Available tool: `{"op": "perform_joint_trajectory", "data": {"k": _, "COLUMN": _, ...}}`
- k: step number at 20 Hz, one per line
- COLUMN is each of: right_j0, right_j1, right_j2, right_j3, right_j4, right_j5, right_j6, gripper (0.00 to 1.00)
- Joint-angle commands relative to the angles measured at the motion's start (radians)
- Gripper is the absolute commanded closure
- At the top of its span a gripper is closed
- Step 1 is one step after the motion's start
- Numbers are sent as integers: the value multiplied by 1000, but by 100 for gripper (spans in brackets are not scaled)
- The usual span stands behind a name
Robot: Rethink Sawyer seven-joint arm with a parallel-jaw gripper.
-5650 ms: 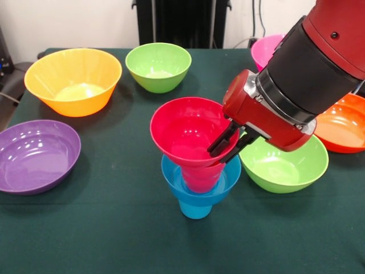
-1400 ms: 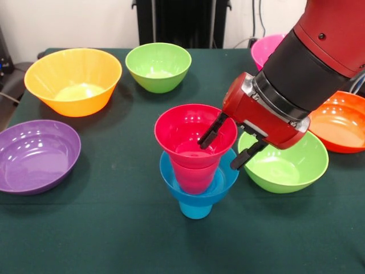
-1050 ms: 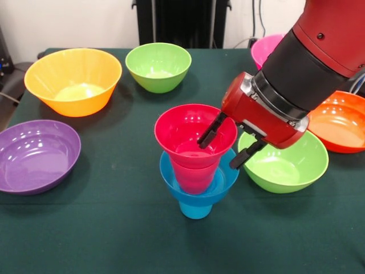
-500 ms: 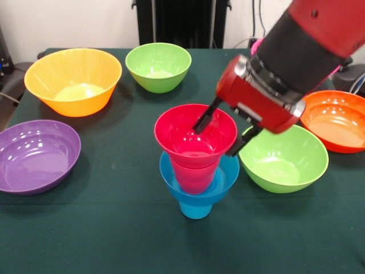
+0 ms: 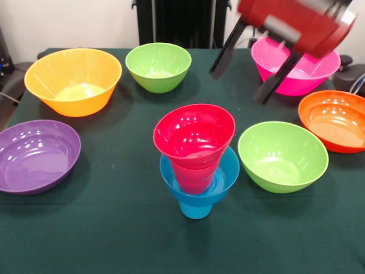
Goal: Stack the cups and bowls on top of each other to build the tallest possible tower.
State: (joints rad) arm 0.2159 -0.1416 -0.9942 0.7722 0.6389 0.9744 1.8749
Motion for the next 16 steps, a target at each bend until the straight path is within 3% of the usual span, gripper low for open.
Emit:
{"op": "perform_joint_trajectory", "data": {"k": 1, "right_j0": -11, "right_j1": -77, "right_j2": 201, "right_j3": -33, "right_j4": 13, "right_j5": 8, "right_j6": 51, "gripper": 0}}
{"op": "perform_joint_trajectory", "data": {"k": 7, "right_j0": -24, "right_j1": -166, "right_j2": 307, "right_j3": 7, "right_j4": 28, "right_j5": 30, "right_j6": -33, "gripper": 0}}
{"op": "perform_joint_trajectory", "data": {"k": 12, "right_j0": -26, "right_j1": -168, "right_j2": 291, "right_j3": -25, "right_j4": -24, "right_j5": 81, "right_j6": -27, "gripper": 0}}
{"op": "perform_joint_trajectory", "data": {"k": 16, "right_j0": -3, "right_j1": -201, "right_j2": 304, "right_j3": 21, "right_j4": -47, "right_j5": 74, "right_j6": -26, "gripper": 0}}
